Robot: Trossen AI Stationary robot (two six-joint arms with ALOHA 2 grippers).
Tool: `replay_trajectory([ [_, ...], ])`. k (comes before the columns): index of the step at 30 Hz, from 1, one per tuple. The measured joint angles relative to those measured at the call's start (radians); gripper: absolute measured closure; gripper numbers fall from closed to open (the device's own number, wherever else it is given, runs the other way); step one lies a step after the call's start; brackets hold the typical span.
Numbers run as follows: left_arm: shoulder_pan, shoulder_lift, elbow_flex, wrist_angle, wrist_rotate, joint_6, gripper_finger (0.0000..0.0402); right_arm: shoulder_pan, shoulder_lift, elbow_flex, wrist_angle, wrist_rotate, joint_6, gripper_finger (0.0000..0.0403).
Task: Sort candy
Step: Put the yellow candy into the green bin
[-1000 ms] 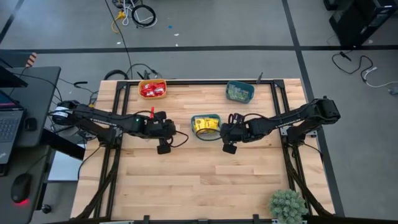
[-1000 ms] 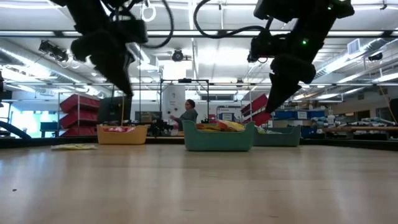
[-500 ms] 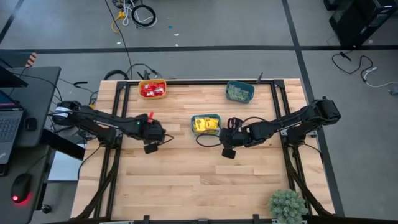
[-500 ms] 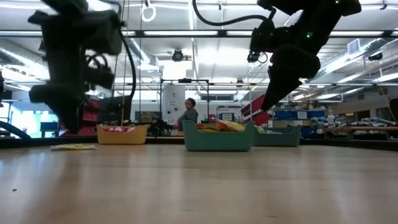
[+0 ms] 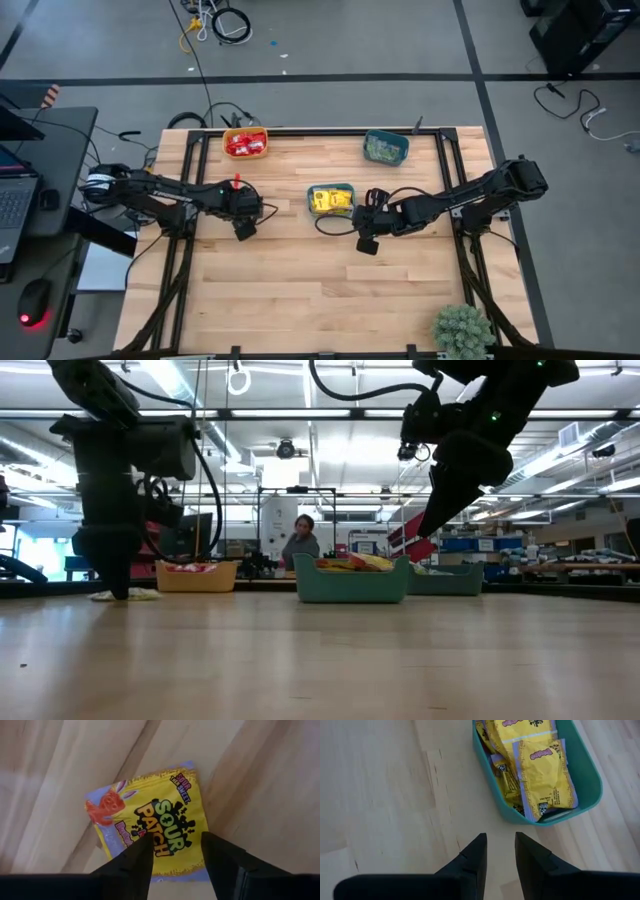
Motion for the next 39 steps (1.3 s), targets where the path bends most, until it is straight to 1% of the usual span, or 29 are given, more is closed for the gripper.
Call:
replay_trajectory([
  [2, 0.001, -0.001, -0.008, 0.014, 0.000, 0.006, 0.0241, 0.000, 0.000, 0.000, 0.000, 0.000, -0.002, 0.0316],
  [4, 0.001, -0.002, -0.012, 0.028, -0.003, 0.026, 0.0265, 0.000, 0.000, 0.000, 0.000, 0.000, -0.003, 0.0318],
  [6, -0.004, -0.001, -0.016, 0.050, -0.015, 0.049, 0.0302, 0.000, 0.000, 0.000, 0.000, 0.000, -0.003, 0.0320],
  [9, -0.013, 0.000, -0.016, 0.089, -0.036, 0.083, 0.0372, 0.000, 0.000, 0.000, -0.002, 0.000, 0.002, 0.0319],
  [10, -0.015, 0.000, -0.012, 0.097, -0.035, 0.094, 0.0386, 0.000, 0.000, 0.000, -0.004, 0.001, 0.009, 0.0319],
  [11, -0.017, 0.001, -0.004, 0.100, -0.034, 0.109, 0.0391, 0.000, 0.000, 0.000, -0.009, 0.007, 0.017, 0.0318],
  [16, -0.035, 0.001, 0.065, 0.086, -0.034, 0.163, 0.0398, 0.000, 0.000, 0.001, -0.063, 0.037, 0.068, 0.0316],
  [23, -0.075, 0.001, 0.225, 0.079, -0.035, 0.239, 0.0400, 0.000, 0.000, 0.001, -0.129, 0.102, 0.152, 0.0315],
  [26, -0.088, 0.001, 0.284, 0.115, -0.029, 0.294, 0.0400, -0.008, 0.000, -0.016, -0.082, 0.103, 0.151, 0.0316],
  [27, -0.088, 0.001, 0.302, 0.127, -0.012, 0.309, 0.0400, -0.011, 0.000, -0.024, -0.061, 0.103, 0.148, 0.0317],
  [30, -0.088, 0.001, 0.345, 0.154, 0.024, 0.343, 0.0401, -0.021, 0.000, -0.052, 0.032, 0.090, 0.130, 0.0318],
  [33, -0.087, 0.008, 0.374, 0.172, 0.026, 0.391, 0.0401, -0.038, 0.000, -0.085, 0.116, 0.080, 0.123, 0.0317],
  [36, -0.087, 0.039, 0.403, 0.190, 0.027, 0.447, 0.0401, -0.060, 0.000, -0.122, 0.201, 0.067, 0.096, 0.0317],
  [39, -0.087, 0.096, 0.437, 0.212, 0.028, 0.512, 0.0401, -0.085, 0.000, -0.155, 0.300, 0.021, 0.056, 0.0319],
])
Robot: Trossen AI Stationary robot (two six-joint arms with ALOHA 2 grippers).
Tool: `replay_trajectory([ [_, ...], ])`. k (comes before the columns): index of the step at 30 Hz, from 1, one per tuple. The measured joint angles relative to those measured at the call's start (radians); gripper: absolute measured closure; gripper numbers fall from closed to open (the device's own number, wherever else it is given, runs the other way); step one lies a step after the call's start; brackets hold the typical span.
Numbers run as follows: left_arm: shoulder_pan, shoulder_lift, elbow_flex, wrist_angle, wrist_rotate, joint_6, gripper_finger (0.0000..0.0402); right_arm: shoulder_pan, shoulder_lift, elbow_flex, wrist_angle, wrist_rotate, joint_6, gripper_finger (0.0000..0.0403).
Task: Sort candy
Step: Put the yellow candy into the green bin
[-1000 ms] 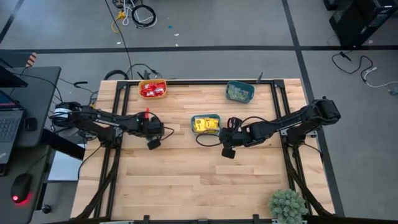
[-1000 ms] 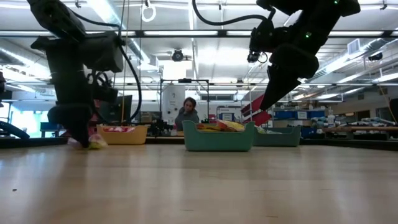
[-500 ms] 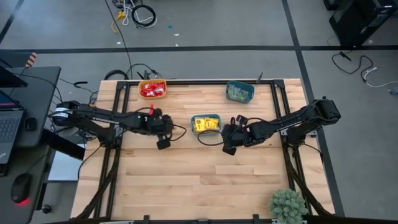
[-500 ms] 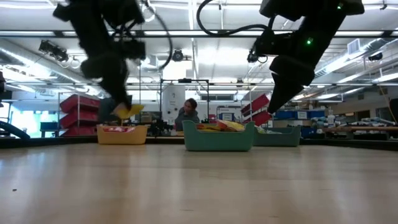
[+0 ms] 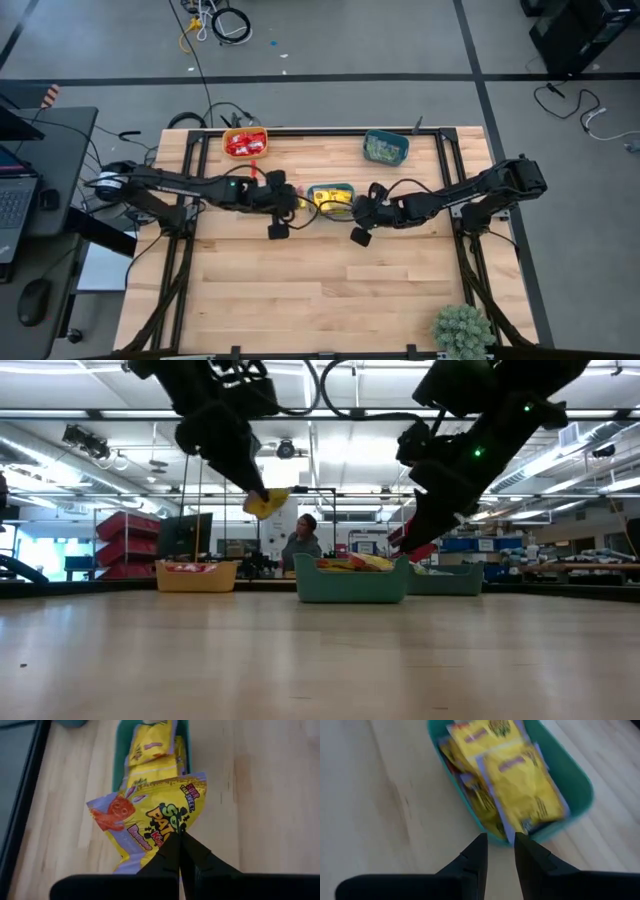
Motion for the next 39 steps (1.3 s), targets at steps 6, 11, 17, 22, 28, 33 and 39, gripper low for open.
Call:
replay_trajectory([
  [6, 0.025, 0.153, 0.089, 0.024, 0.000, 0.125, 0.0401, -0.021, 0.000, -0.024, 0.107, -0.041, -0.064, 0.0319],
  [11, 0.054, 0.268, 0.187, 0.026, 0.005, 0.198, 0.0401, -0.001, -0.016, 0.004, 0.029, -0.062, -0.076, 0.0320],
  [17, 0.086, 0.360, 0.281, 0.006, 0.063, 0.246, 0.0401, 0.054, -0.117, 0.032, -0.207, -0.025, 0.038, 0.0320],
  [22, 0.121, 0.396, 0.306, 0.013, 0.139, 0.249, 0.0401, 0.103, -0.232, 0.032, -0.326, 0.050, 0.094, 0.0320],
  [28, 0.151, 0.397, 0.306, 0.013, 0.220, 0.244, 0.0395, 0.132, -0.320, 0.032, -0.338, 0.096, 0.097, 0.0321],
  [33, 0.156, 0.397, 0.306, 0.007, 0.218, 0.246, 0.0373, 0.133, -0.330, 0.032, -0.338, 0.110, 0.095, 0.0318],
  [39, 0.156, 0.397, 0.306, 0.012, 0.205, 0.247, 0.0326, 0.133, -0.320, 0.032, -0.334, 0.110, 0.094, 0.0316],
])
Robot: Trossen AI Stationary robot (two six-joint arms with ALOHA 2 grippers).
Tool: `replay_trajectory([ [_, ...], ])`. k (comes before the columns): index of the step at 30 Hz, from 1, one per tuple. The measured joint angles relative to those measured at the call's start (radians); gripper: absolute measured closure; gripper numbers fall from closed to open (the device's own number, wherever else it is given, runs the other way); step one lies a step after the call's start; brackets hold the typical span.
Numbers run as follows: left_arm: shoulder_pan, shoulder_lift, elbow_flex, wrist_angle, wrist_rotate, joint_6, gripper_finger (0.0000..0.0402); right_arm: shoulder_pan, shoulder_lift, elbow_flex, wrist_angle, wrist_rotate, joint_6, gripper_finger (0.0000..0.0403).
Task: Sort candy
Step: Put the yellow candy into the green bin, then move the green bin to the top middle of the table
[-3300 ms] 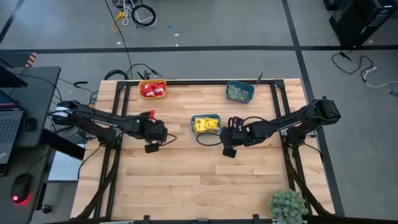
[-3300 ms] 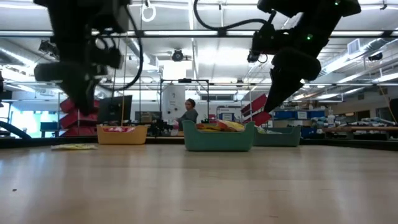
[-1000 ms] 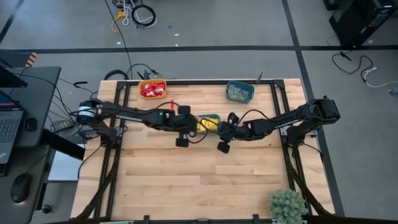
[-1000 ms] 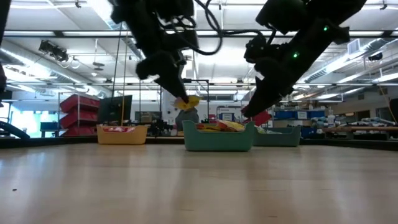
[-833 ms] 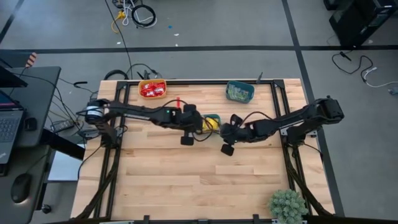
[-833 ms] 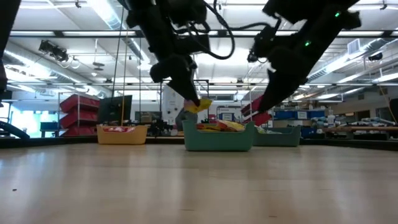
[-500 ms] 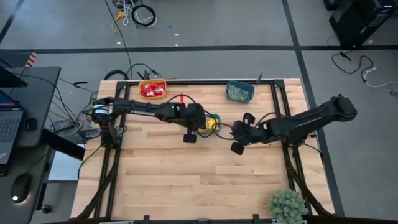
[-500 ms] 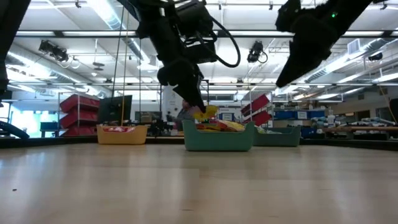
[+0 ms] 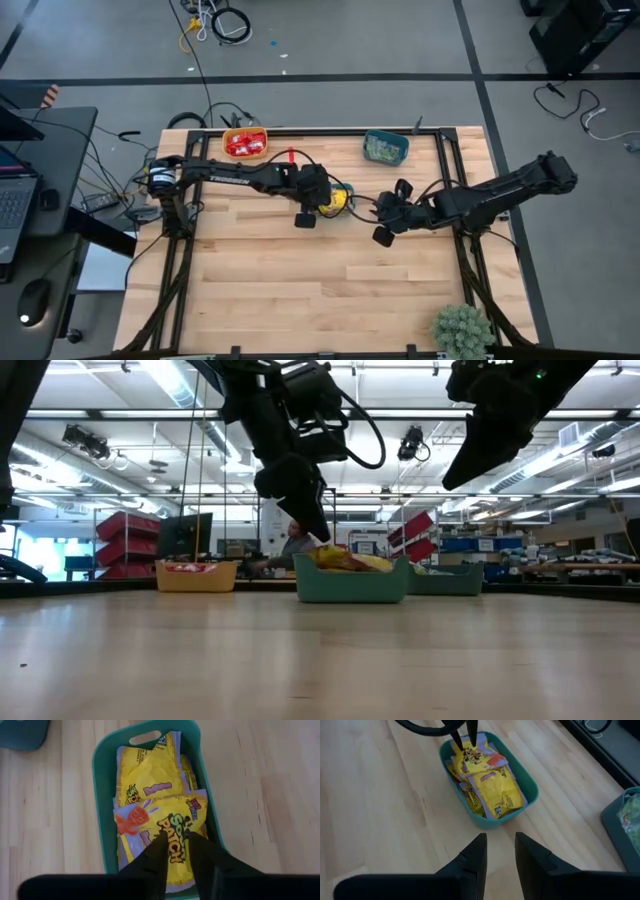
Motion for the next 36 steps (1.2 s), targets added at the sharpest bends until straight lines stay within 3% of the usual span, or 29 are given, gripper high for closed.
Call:
replay_trajectory([
  [5, 0.000, -0.007, 0.000, 0.033, -0.036, -0.002, 0.0301, 0.000, 0.021, -0.002, 0.048, 0.000, -0.044, 0.0315],
  [9, -0.005, -0.086, -0.061, 0.174, -0.036, -0.024, 0.0340, 0.005, 0.061, -0.017, 0.174, -0.031, -0.127, 0.0328],
  [13, -0.007, -0.200, -0.240, 0.446, 0.060, -0.084, 0.0393, 0.002, 0.143, -0.022, 0.303, -0.110, -0.208, 0.0375],
  [15, -0.007, -0.258, -0.348, 0.571, 0.075, -0.111, 0.0393, -0.002, 0.189, -0.023, 0.372, -0.152, -0.249, 0.0395],
  [22, -0.017, -0.434, -0.671, 0.905, 0.078, -0.173, 0.0397, -0.047, 0.328, 0.018, 0.502, -0.259, -0.295, 0.0400],
  [30, -0.030, -0.585, -0.925, 1.181, 0.064, -0.215, 0.0398, -0.142, 0.505, 0.124, 0.479, -0.378, -0.348, 0.0402],
  [36, -0.035, -0.627, -1.010, 1.267, 0.042, -0.234, 0.0398, -0.224, 0.601, 0.207, 0.320, -0.407, -0.377, 0.0403],
])
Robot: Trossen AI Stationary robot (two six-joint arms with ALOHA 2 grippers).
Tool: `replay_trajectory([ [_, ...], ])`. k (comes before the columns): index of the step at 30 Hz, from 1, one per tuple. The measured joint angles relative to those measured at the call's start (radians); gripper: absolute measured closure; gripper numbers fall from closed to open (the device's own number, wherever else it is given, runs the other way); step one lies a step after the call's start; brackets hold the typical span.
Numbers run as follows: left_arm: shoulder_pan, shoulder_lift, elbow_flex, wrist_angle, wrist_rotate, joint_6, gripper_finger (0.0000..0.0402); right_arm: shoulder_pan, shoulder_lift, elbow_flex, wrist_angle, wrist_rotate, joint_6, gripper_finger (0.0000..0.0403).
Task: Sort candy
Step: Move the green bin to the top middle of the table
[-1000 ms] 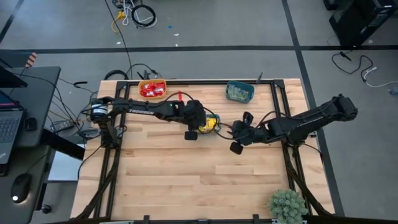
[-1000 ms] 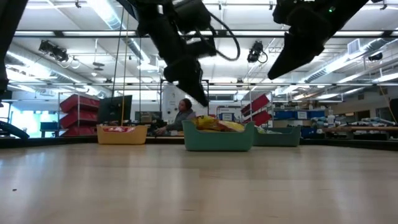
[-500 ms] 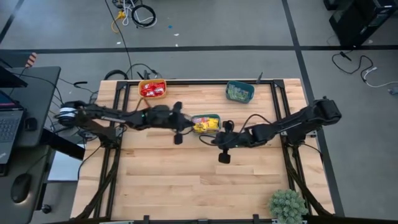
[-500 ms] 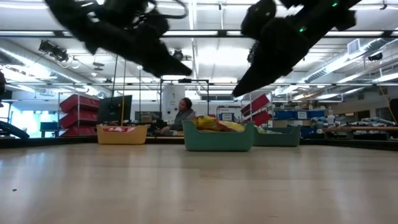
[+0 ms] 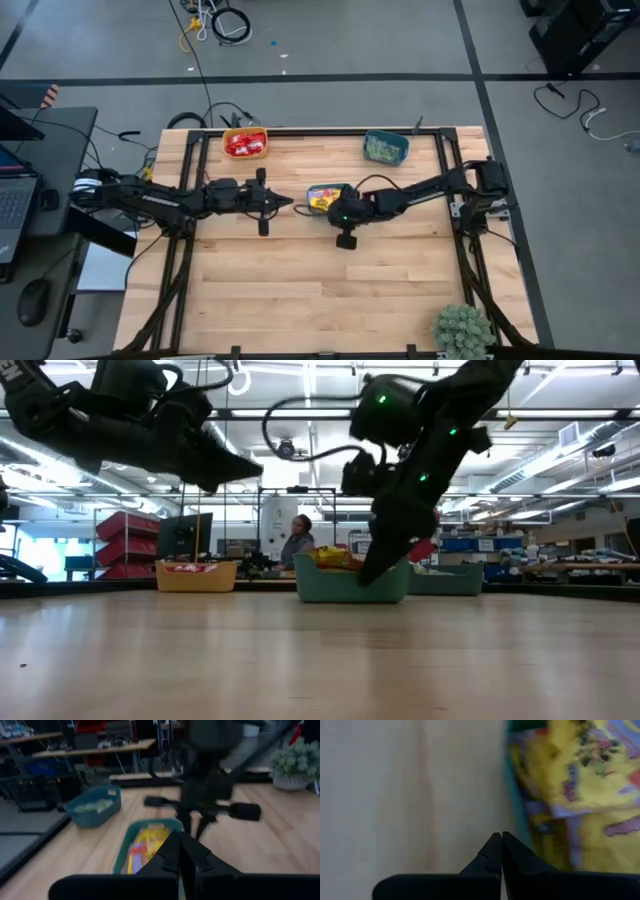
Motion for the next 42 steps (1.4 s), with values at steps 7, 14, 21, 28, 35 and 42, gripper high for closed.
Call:
replay_trajectory([
  [7, -0.003, -0.007, -0.026, -0.013, 0.000, -0.007, 0.0399, -0.113, 0.032, 0.040, 0.004, -0.001, -0.051, 0.0403],
  [14, -0.002, -0.008, -0.025, -0.040, -0.045, -0.057, 0.0399, -0.236, 0.032, 0.046, 0.070, -0.028, -0.109, 0.0403],
  [21, 0.046, -0.008, 0.012, -0.237, -0.139, -0.138, 0.0399, -0.324, 0.032, 0.046, 0.133, -0.056, -0.145, 0.0403],
  [28, 0.055, 0.118, 0.159, -0.345, -0.010, -0.055, 0.0401, -0.339, -0.029, 0.081, 0.076, -0.084, -0.203, 0.0403],
  [35, 0.095, 0.364, 0.292, -0.353, 0.030, -0.026, 0.0401, -0.372, -0.131, 0.085, -0.058, -0.105, -0.224, 0.0403],
  [42, 0.156, 0.547, 0.398, -0.353, -0.007, -0.050, 0.0401, -0.410, -0.099, 0.057, -0.099, -0.122, -0.197, 0.0403],
])
